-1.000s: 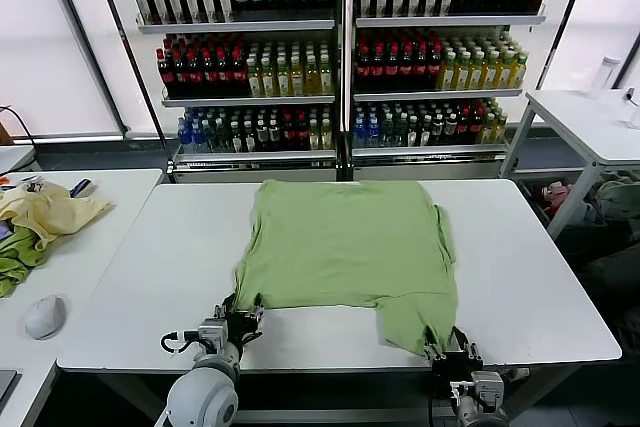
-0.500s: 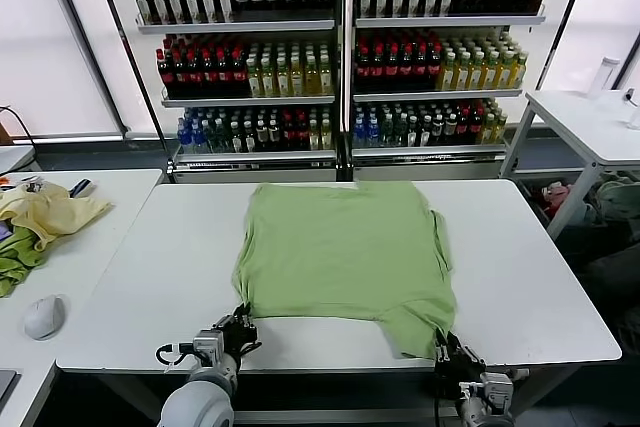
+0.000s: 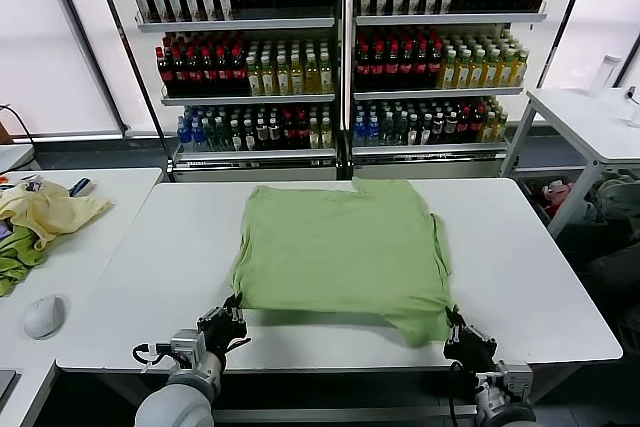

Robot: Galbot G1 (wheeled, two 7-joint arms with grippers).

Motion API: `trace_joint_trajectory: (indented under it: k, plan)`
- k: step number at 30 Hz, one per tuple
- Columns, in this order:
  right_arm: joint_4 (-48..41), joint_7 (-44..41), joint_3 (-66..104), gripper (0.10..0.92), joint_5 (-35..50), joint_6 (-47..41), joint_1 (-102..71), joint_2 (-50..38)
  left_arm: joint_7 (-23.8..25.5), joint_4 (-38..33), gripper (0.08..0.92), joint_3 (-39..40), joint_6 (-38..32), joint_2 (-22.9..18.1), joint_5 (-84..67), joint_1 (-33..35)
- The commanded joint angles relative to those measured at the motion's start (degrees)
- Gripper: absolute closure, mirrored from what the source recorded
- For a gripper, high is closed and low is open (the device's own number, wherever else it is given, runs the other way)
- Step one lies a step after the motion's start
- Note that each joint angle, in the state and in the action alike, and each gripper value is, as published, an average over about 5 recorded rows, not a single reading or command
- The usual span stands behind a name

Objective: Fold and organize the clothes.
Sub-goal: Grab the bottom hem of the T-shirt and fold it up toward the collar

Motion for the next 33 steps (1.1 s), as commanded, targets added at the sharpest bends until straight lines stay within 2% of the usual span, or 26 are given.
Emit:
trace_joint_trajectory:
  k: [1, 9, 17, 24, 33]
  plan:
    - [-3.93, -0.70, 0.14, 0.904, 0.73, 2.47, 9.47, -1.69, 0.11, 2.02, 0.869, 2.62, -1.60, 3.43, -1.02, -5.26]
    - [-13.50, -0.75, -3.35, 0.904, 1.10, 2.59, 19.09, -2.93, -0.44, 11.58, 0.869, 6.44, -2.74, 2.76, -1.52, -14.23]
    - [-21.33, -1.14, -5.69, 0.904, 0.27, 3.14, 24.32, -3.12, -0.46, 20.84, 0.869, 9.64, -3.93, 0.30, 0.78, -20.51]
    - [-25.34, -1.61, -7.79, 0.904, -1.59, 3.97, 25.87, -2.48, -0.91, 25.81, 0.869, 10.27, -5.23, -0.64, 2.21, -23.37]
    - [-27.32, -1.88, -9.94, 0.904, -3.90, 4.07, 26.62, -0.80, -1.22, 28.39, 0.869, 11.37, -5.43, -1.04, 4.81, -24.39]
